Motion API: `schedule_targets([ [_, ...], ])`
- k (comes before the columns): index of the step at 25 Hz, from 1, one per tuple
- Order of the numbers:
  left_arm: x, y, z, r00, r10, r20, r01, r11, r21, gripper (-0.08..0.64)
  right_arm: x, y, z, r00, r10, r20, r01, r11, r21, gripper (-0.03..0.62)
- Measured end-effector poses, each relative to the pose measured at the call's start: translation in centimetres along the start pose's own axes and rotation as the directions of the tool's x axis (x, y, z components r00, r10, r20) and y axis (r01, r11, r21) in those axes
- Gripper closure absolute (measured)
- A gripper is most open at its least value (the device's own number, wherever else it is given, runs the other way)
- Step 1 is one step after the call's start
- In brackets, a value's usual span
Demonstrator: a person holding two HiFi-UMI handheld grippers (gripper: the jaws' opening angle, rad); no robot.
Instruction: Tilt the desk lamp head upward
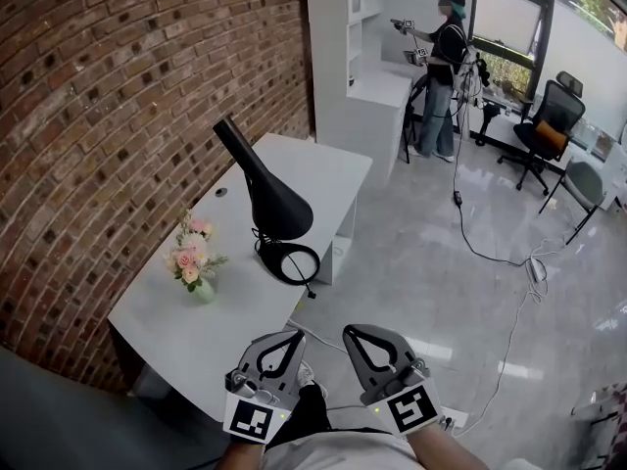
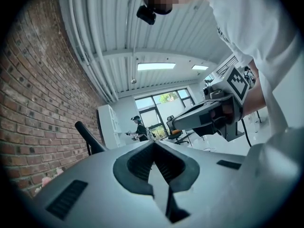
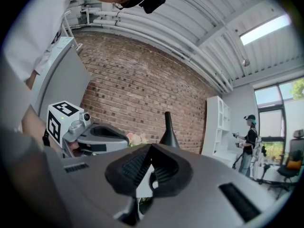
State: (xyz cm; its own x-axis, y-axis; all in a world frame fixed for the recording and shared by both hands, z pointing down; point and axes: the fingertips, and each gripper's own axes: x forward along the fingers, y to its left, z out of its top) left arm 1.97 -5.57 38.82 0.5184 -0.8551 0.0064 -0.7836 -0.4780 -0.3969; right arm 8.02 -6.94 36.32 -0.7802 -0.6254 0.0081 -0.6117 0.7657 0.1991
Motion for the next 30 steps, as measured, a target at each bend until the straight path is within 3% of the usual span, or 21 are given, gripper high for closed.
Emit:
schedule_targets([
  [14, 6.4, 11.0, -6.7, 0.997, 0.023, -0.071, -0.023, 1.000, -0.002, 0.552, 14.3, -6.0, -4.7, 0.998, 0.015, -0.068, -0.018, 0.999, -0.036, 0.575],
  [30, 9.5, 15.1, -13.2, 0.991, 0.005, -0.130, -0.010, 0.999, -0.037, 0.552, 22.3, -7.7, -13.3, 0.980, 0.029, -0.197, -0.052, 0.992, -0.111, 0.575],
])
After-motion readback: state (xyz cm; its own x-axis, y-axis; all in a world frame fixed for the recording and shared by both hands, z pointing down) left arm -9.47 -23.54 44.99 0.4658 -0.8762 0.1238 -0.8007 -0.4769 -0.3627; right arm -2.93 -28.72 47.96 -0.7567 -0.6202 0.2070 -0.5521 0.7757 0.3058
